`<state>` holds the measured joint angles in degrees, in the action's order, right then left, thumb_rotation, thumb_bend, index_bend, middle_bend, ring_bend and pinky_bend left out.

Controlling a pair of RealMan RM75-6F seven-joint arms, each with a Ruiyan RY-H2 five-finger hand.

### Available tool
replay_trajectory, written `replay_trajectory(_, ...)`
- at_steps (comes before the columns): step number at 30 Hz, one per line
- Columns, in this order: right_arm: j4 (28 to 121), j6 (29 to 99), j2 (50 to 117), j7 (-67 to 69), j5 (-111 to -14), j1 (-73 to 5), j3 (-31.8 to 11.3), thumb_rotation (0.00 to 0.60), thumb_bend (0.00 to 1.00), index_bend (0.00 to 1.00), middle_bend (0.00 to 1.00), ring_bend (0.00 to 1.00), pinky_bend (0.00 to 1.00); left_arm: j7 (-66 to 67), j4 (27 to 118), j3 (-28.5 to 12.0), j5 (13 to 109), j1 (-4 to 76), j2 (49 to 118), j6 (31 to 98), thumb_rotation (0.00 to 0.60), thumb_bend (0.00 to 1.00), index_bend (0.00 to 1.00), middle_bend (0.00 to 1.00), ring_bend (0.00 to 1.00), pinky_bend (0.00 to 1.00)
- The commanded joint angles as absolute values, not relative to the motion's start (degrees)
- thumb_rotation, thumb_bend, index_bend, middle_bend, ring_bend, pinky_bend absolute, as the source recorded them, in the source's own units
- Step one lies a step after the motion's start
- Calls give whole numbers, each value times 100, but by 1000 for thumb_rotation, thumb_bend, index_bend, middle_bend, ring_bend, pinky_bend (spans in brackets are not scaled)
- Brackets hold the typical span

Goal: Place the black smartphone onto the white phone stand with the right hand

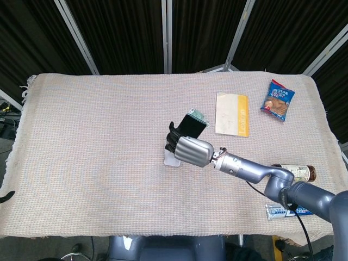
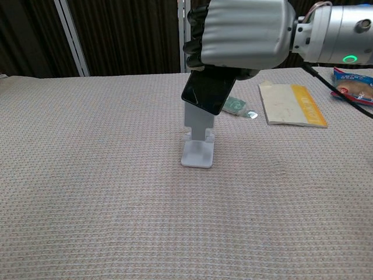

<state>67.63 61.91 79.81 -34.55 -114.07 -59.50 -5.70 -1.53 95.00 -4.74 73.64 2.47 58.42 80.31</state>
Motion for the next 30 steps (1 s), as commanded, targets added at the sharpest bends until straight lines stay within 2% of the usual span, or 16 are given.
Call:
replay_trajectory(1, 6599, 5825, 8243, -4026, -11425, -6115, -585, 600, 151, 457, 496, 438, 281, -163, 9494, -477, 7347, 244, 5839, 8025, 600, 0, 0, 0, 0, 0)
replay_trajectory(17, 6060, 5721, 8707, -4454, -11444, -6213, -355, 600, 152, 462, 507, 441, 281, -102, 9455, -491, 7226, 291, 5882, 7900, 600, 0, 0, 0, 0, 0)
replay_trajectory(30, 5386, 5810, 9012, -4299, -11636, -6377, -57, 600, 152, 464, 507, 441, 275, -78, 9426, -495, 7148, 312, 5904, 7827, 600, 0, 0, 0, 0, 0)
